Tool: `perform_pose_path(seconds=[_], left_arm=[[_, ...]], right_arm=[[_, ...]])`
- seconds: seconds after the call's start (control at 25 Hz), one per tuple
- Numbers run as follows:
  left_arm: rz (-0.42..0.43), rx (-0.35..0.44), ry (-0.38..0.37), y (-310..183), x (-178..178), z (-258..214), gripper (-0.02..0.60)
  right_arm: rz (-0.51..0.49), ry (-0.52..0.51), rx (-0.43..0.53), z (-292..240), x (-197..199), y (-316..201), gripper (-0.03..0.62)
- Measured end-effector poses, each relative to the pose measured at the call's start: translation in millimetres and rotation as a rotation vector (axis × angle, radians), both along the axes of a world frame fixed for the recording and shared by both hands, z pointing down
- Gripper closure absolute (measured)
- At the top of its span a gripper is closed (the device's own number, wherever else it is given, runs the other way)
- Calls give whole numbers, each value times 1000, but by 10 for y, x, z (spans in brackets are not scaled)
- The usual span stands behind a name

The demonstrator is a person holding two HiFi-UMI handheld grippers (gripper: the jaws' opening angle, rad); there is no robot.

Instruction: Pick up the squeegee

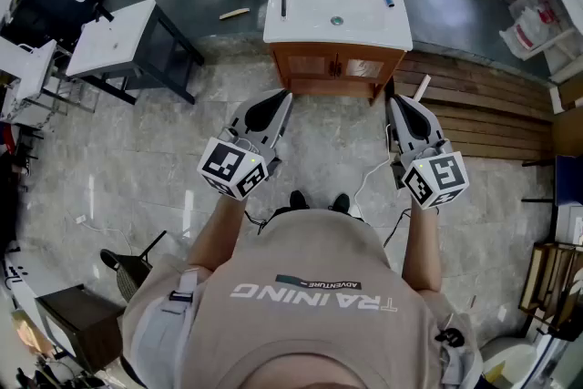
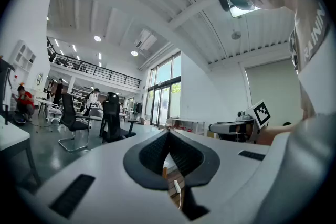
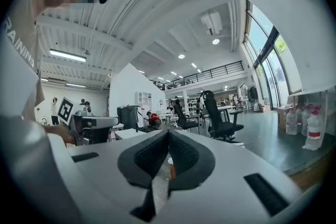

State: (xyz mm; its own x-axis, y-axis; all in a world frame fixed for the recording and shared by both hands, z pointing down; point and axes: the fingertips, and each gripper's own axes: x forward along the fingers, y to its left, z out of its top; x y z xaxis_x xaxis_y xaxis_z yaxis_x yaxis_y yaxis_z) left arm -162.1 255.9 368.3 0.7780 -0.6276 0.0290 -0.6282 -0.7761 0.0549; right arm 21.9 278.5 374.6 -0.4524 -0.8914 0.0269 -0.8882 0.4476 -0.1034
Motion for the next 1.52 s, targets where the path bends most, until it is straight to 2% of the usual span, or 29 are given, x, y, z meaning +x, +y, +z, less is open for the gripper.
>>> perform_pose_path(seconds=[0.52,0.76,1.08,1.52], left_arm=[[38,13,8,-138,-187,13,571],[47,-17,3,-373,-348,185,571],[66,-56,3,-1044,38,356,571],[-6,-49,14,-2407,869,286,571]], right_arm=[[-43,25,-5,68,-400,-131,563],[6,37,-4,156,-464,-320,562],[72,101,-54,408,37,-1027,562],[31,119,-39,374,934,-2462,562]])
